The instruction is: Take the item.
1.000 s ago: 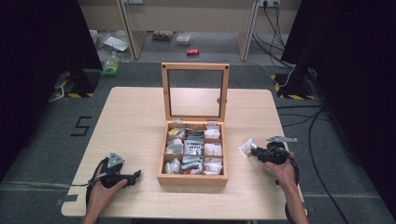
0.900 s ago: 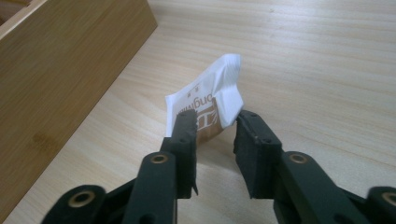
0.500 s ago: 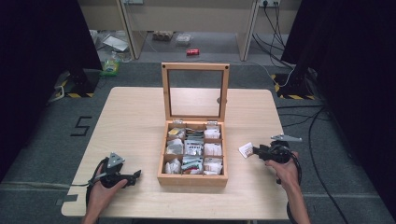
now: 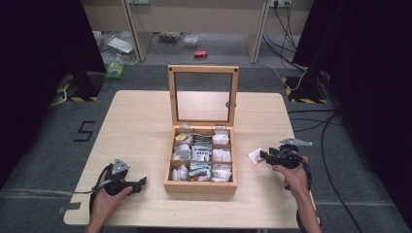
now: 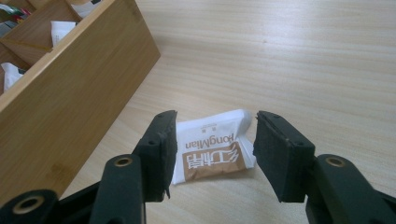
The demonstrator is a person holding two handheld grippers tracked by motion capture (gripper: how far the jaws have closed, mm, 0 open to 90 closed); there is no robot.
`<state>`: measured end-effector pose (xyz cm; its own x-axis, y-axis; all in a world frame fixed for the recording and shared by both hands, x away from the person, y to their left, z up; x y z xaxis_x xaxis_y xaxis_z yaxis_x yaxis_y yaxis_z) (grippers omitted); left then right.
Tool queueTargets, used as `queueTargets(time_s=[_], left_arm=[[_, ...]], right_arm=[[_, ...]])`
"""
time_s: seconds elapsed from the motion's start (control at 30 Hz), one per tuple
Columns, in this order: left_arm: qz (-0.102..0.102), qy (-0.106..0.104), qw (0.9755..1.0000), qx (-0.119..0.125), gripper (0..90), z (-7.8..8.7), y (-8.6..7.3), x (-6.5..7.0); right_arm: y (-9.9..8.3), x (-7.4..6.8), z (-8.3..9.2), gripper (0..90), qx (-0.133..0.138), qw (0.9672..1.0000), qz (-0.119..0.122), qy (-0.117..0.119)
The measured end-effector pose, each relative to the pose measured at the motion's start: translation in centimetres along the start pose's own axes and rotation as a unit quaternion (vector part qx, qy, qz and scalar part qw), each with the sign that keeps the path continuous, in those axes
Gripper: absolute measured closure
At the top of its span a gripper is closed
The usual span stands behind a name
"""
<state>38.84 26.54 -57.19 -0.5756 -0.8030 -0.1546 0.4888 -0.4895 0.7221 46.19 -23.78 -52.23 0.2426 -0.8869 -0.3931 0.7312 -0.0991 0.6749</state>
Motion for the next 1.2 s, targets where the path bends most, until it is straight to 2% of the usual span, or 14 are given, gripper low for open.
queueTargets(time_s=[0.37, 0.6, 1.2], left_arm=[[0.000, 0.000, 1.0000, 0.000, 7.0, 0.0, 0.0, 0.0], [0.000, 0.000, 1.0000, 0.000, 7.0, 0.0, 0.0, 0.0], [0.000, 0.000, 1.0000, 0.000, 7.0, 0.0, 0.0, 0.0]], right_arm=[[0.4, -1.1, 0.0, 41.4, 0.007, 1.0000, 0.002, 0.006], [0.8, -2.5, 0.1, 37.4, 0.011, 0.9998, -0.004, 0.018], [0.8, -5.2, -0.3, 33.8, 0.007, 0.9991, 0.017, 0.038]])
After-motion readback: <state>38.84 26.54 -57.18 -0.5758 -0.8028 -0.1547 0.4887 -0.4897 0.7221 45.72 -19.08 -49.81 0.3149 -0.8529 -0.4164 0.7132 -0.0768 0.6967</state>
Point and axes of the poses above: each handheld gripper's, and its own axes: z roughly backward along the jaws, y roughly out of its top, x roughly to its right, the point moved 7 cm from there along -z, roughly forward along the jaws, and after that the axes turned 14 degrees about -z, right-handed, at the moved point
